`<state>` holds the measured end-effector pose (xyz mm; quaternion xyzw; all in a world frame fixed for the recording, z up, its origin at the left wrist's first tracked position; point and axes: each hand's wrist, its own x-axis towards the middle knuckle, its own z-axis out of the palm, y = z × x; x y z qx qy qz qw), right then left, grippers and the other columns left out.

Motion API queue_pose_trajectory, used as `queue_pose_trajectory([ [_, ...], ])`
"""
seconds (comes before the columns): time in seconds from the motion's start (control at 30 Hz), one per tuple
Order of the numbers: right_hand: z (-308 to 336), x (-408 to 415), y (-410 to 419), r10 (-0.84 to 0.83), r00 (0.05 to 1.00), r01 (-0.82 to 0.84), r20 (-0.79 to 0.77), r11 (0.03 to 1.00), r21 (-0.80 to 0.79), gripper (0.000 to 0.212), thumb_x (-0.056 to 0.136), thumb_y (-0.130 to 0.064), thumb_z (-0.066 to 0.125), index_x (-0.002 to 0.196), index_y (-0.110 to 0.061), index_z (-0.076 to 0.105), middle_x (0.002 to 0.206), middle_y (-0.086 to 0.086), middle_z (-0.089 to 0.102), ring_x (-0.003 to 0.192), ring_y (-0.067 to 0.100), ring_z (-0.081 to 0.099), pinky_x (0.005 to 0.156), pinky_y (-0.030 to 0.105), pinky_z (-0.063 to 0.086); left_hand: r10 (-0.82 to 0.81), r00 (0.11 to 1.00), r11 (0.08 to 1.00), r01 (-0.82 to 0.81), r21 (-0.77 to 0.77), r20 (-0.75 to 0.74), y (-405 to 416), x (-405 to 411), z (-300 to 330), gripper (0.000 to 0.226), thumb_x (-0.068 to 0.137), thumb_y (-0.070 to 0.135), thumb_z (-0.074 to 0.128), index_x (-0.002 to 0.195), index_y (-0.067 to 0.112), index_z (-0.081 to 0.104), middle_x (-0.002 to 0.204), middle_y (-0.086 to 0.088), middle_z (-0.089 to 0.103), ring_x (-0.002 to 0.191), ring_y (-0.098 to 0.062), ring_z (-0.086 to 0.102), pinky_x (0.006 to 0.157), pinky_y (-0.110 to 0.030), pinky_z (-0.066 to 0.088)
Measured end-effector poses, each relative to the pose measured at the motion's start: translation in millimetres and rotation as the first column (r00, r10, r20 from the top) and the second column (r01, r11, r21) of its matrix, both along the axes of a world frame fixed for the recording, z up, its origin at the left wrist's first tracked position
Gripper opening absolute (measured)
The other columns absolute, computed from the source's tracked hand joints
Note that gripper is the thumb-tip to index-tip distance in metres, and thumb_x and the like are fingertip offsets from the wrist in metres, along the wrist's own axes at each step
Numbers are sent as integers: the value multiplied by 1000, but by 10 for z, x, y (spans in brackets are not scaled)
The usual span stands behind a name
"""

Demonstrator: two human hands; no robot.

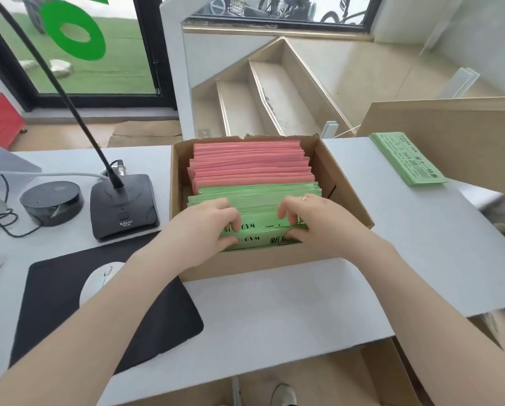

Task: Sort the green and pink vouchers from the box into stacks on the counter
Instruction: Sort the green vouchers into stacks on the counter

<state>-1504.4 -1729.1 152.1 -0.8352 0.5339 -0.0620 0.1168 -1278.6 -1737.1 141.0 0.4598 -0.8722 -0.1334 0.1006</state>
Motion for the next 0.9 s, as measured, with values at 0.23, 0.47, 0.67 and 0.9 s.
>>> queue_pose_trajectory([
  [0.23, -32, -90, -73, 6, 988, -11, -155, 999, -33, 22, 90, -26, 56, 110, -19, 63, 107, -4, 63, 102, 20, 55, 80, 29, 38, 111, 968, 992, -120, 29, 225, -23, -37, 65, 27, 90, 39, 54, 115, 28, 54, 109, 4, 60, 99, -21, 56, 78, -30, 47],
  [0.47, 286, -570, 115, -117, 982, 175, 148, 864, -473, 26, 83, -25, 47, 94, -7, 62, 92, 7, 66, 80, 32, 60, 72, 37, 41, 20, 949, 886, -163, -434, -316, 93, -408, 431, 32, 82, 40, 58, 92, 11, 68, 86, 0, 71, 76, -23, 68, 62, -36, 57],
  [0.67, 533, -1108, 346, -149, 901, 353, 408, 798, -488, 30, 87, -27, 44, 101, -7, 62, 99, 2, 63, 84, 29, 57, 72, 37, 42, -48, 887, 815, -231, -531, -459, 321, -1109, 815, 25, 72, 30, 74, 85, 9, 68, 76, 5, 66, 61, -11, 59, 61, -17, 43],
  [0.9, 489, -2262, 556, -270, 911, 338, 311, 921, -193, 14, 85, -16, 64, 99, -13, 65, 88, -7, 59, 85, 16, 53, 77, 36, 45, -29, 816, 930, -189, -315, -577, 574, -2161, 357, 24, 72, 39, 65, 85, 19, 62, 77, 2, 67, 65, -15, 57, 62, -27, 41],
])
